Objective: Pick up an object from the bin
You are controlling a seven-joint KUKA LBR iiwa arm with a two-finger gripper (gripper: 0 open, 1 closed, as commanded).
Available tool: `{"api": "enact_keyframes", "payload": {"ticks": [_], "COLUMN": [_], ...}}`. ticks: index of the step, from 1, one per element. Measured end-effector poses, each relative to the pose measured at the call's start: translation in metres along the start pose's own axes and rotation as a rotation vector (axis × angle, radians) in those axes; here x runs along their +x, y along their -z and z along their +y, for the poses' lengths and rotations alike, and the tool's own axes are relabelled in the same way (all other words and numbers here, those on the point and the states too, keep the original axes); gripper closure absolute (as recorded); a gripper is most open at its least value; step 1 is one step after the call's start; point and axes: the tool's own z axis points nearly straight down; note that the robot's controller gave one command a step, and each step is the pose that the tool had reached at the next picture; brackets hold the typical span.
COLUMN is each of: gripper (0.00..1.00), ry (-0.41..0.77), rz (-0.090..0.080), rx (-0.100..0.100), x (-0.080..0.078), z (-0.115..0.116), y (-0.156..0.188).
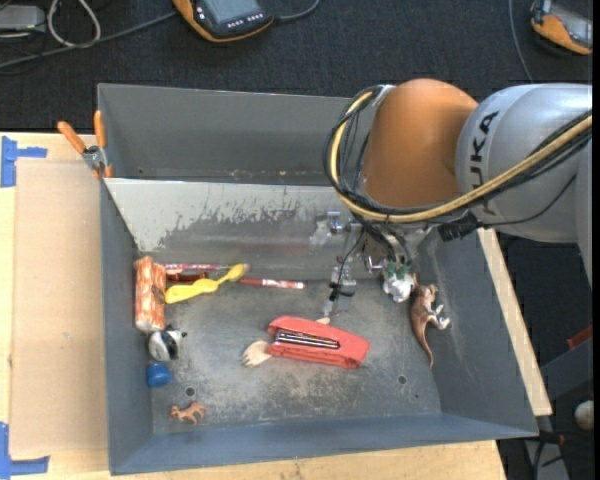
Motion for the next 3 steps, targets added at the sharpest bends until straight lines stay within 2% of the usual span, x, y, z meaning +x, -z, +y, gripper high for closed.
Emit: {"api": "enact_keyframes", "payload": {"ticks": [1, 2, 3], "gripper": [0.00, 0.00, 0.00], "ry": [-0.003, -0.014, -0.051], "rz": [0.001, -0.004, 0.025], "rx": [0.000, -0.001, -0.002], "x": [0.032, 0.039, 0.098], "z": [-0.021, -0.022, -0.006], "y": [-0.079, -0.073, -0.070]}}
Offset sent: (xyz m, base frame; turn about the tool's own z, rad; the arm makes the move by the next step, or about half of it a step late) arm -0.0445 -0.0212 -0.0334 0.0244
